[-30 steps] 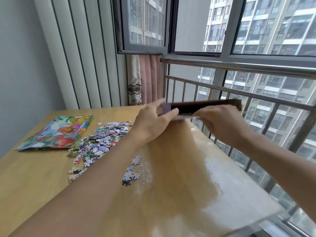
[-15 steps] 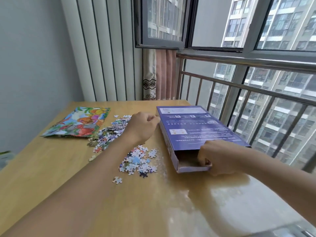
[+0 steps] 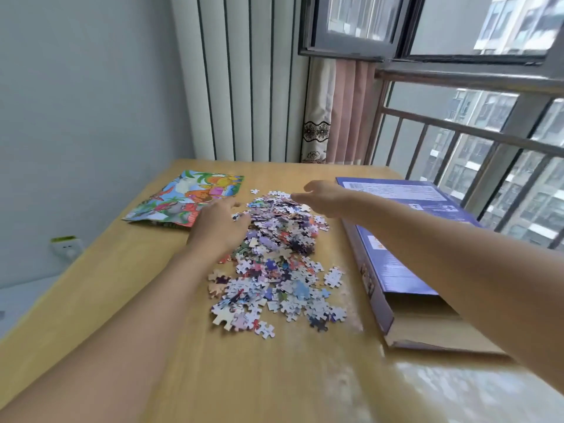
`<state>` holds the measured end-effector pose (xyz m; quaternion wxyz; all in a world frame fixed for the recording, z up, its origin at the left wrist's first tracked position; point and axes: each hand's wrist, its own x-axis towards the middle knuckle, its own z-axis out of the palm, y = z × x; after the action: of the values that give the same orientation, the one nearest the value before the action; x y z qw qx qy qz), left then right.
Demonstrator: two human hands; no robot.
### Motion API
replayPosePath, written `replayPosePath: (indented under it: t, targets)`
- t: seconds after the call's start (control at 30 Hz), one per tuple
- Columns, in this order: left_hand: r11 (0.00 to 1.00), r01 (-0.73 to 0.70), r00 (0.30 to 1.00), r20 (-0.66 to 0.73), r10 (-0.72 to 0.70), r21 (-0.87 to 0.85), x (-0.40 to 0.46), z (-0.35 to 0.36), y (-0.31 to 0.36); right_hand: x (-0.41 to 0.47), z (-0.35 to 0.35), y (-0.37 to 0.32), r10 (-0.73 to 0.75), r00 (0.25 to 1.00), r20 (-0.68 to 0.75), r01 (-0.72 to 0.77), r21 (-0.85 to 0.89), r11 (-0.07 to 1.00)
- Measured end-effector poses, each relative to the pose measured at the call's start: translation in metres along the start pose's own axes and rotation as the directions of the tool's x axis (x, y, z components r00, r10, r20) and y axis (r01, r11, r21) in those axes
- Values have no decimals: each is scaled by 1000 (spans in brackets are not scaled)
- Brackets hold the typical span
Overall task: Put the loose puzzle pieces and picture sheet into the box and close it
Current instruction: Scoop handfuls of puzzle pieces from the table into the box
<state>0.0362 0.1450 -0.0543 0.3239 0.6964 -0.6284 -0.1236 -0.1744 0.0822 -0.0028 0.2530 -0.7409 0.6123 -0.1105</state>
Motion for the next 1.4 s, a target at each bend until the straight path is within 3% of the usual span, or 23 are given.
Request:
replayPosePath:
  t: [0.13,0.27,0.4,0.53,0.77,0.9,1.1,1.4]
  targets:
    - [994,54,997,-47,-59,-98,1,6,-40,80,7,23,152,988,12,-152,77,985]
    - [976,33,997,-64,-48,-217,-1,14,-57,120,21,39,203,977,60,-207,82,975]
    - [979,-8,1000,1,8,-204,8,22,-59,134,35,28,-14,991,130,1,104,995]
    - [976,9,999,42,1,-217,15,24,-60,119,42,6,-230,924,307,225,50,973]
    - [981,-39,996,73,54,-192,6,24,-57,68,44,-16,-295,864,408,384,-155,910]
    - [986,-64,991,106,81,-157,-4,23,-53,45,48,-25,-247,893,376,366,-287,885]
    - [970,-153,983,67,168,-188,-27,20,-44,16,50,-26,-289,918,272,361,-268,893]
    - [957,-119,992,14,128,-265,-26,18,-44,8,49,-15,-335,939,73,342,-279,897]
